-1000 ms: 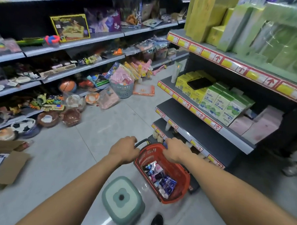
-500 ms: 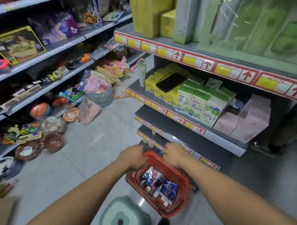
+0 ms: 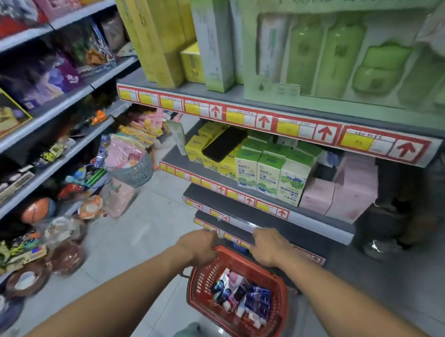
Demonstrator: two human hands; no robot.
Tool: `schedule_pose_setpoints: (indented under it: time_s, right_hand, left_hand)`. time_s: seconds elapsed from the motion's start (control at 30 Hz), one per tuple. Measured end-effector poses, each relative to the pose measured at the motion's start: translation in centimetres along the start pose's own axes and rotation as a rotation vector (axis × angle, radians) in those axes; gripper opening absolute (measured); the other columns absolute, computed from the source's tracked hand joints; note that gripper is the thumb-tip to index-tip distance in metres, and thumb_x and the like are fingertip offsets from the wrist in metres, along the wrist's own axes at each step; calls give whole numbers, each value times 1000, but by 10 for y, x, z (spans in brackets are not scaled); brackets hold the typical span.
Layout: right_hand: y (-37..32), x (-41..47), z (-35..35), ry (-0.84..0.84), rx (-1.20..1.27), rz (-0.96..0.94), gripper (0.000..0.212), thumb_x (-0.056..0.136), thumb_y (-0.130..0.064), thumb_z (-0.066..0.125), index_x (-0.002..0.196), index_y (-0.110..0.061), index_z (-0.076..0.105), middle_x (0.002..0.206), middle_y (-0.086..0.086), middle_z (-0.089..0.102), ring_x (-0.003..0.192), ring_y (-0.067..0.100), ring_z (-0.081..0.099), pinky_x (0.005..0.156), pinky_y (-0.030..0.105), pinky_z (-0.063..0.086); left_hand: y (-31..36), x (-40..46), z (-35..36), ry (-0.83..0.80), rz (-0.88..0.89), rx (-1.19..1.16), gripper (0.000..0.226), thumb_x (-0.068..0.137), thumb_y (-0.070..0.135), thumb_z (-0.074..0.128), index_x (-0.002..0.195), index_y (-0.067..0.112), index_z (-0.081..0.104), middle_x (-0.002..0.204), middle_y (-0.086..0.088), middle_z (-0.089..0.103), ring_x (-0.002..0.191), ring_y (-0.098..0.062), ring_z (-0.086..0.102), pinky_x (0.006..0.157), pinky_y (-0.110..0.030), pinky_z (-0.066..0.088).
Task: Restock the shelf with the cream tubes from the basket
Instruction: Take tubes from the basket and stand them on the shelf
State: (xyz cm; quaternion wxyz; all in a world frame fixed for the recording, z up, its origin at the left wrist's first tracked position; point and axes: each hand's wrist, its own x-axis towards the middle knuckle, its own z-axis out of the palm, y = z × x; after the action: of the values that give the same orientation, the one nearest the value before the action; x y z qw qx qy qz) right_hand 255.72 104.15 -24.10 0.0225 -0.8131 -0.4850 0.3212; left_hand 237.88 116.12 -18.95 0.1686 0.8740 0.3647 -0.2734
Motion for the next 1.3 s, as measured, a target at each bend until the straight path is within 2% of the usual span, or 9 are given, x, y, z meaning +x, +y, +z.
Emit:
schedule_pose_setpoints:
  time_s: [0.17,0.37,0.53,0.67,0.8,0.9,1.03,1.2,1.3]
  right_hand:
    - [-3,3,-1,-11,55,60,53,86,-53,48,123,-17,61,132,11,63,119,36,57,98,45,50]
    - [-22,5,13,22,81,210,51,87,-46,51,131,-22,61,134,9,62,120,32,57,99,41,50]
    - [-56,17,16,58,64,439,43,91,-46,49,120,-16,62,125,14,65,114,35,61,91,40,51]
    - [-70,48,35,17,42,575,56,82,-56,48,118,-16,64,123,13,64,107,34,63,85,39,50]
    - [-99,55,42,29,74,640,46,84,-55,50,112,-22,65,120,9,66,101,29,63,79,34,50]
    - [-136,47,32,63,123,643,46,86,-48,52,122,-22,64,129,9,63,111,28,61,91,36,52]
    - [-147,41,35,75,138,658,57,95,-47,50,143,-18,50,146,12,52,130,32,51,108,41,45]
    - [-129,37,33,92,164,609,49,93,-42,51,136,-18,50,144,10,53,128,31,53,106,42,47]
    - [-105,37,37,73,157,555,48,97,-35,48,141,-16,46,148,11,47,133,32,48,107,40,42]
  left_hand:
    - [-14,22,0,-37,34,33,46,98,50,60,135,22,59,133,-5,65,112,-26,67,88,-38,54]
    - [-49,59,-8,-67,137,95,41,94,45,61,129,22,60,127,-4,68,108,-25,66,94,-43,58]
    - [-94,93,-17,-55,306,135,48,91,57,56,125,24,64,127,-7,69,109,-30,67,95,-44,58]
    - [-139,109,-28,-67,434,135,52,97,51,55,135,15,59,137,-14,62,121,-36,63,100,-44,54]
    - [-174,119,-36,-77,484,134,51,96,50,55,132,15,59,137,-12,62,119,-34,63,98,-43,54]
    - [-183,127,-42,-75,520,162,49,95,49,56,132,18,60,137,-10,63,119,-31,63,98,-43,54]
    - [-177,126,-43,-95,536,147,51,96,48,57,137,18,59,139,-10,60,124,-31,61,102,-43,52]
    - [-151,126,-31,-102,513,137,44,96,47,54,131,19,61,135,-7,63,120,-28,62,101,-43,53]
    - [-130,130,-14,-94,478,144,46,94,52,49,128,25,62,134,-6,65,116,-30,65,98,-43,55]
